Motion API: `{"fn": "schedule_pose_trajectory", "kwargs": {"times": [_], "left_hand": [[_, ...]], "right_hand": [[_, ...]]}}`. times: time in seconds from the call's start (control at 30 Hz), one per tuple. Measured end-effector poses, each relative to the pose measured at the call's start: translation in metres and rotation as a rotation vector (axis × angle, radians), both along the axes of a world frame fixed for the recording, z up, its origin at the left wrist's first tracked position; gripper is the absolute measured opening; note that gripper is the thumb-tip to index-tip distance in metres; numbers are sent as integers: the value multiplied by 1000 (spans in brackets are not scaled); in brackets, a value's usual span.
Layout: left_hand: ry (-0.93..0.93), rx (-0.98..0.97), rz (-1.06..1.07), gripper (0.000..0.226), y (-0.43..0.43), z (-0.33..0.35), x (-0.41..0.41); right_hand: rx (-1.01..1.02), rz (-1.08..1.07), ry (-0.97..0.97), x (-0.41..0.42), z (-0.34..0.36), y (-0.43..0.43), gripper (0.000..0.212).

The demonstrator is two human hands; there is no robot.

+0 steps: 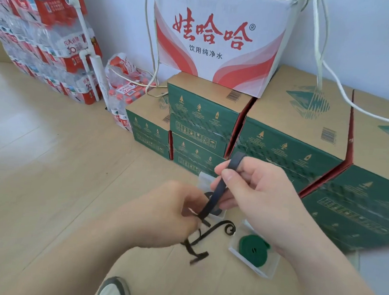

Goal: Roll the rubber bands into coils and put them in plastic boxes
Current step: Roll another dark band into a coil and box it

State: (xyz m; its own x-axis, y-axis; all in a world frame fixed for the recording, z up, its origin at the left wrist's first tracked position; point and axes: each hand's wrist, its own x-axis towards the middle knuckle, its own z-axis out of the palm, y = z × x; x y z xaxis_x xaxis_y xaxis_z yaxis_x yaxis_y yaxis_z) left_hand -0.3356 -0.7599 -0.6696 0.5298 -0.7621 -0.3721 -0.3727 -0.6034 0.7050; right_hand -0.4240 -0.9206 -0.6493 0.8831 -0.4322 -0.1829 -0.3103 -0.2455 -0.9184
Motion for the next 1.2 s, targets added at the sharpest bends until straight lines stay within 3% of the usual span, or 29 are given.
{"fn": "schedule_pose_trajectory", "kwargs": {"times": [0.07, 0.13, 0.2, 0.3, 0.4, 0.5, 0.57, 0.67, 0.73, 0.83, 0.93, 1.0, 1.07, 1.2], "left_hand": [[1, 20, -38, 14, 0, -1, -4], [-36, -36, -6, 18, -2, 1, -2], [-36, -139, 73, 25, -4, 3, 0], [113, -347, 246, 18, -6, 11, 3], [247, -458, 345, 17, -8, 16, 3], [339, -532, 460, 19, -9, 17, 6], [412, -603, 525, 21, -9, 17, 9], [467, -606, 555, 22, -9, 16, 11], [433, -517, 521, 19, -9, 11, 12], [79, -210, 249, 40, -3, 4, 11], [-45, 7, -78, 22, -3, 0, -1], [-83, 6, -106, 4, -6, -1, -6], [-110, -84, -37, 8, -8, 1, -5], [69, -371, 329, 16, -11, 12, -1]], "right_hand": [[-9, -36, -8, 2, -2, 0, 20], [-65, -25, -17, 1, -3, -1, 18], [-165, 51, 35, -1, -3, -5, 32], [-140, 219, 191, -6, -4, -8, 45], [-85, 351, 284, -10, -4, -4, 40], [-38, 360, 213, -11, -3, -4, 27], [-210, 368, 178, -12, -7, -4, 17], [-490, 364, 124, -11, -13, -2, 20], [-463, 296, 47, -10, -14, -1, 24], [-398, 194, -38, -10, -9, 0, 26], [-266, 96, -88, -9, -2, 1, 23], [-201, 30, -110, -8, 2, 2, 22], [-129, -6, -74, -7, 2, -1, 28], [-32, 80, 177, -4, -7, -8, 47]]}}
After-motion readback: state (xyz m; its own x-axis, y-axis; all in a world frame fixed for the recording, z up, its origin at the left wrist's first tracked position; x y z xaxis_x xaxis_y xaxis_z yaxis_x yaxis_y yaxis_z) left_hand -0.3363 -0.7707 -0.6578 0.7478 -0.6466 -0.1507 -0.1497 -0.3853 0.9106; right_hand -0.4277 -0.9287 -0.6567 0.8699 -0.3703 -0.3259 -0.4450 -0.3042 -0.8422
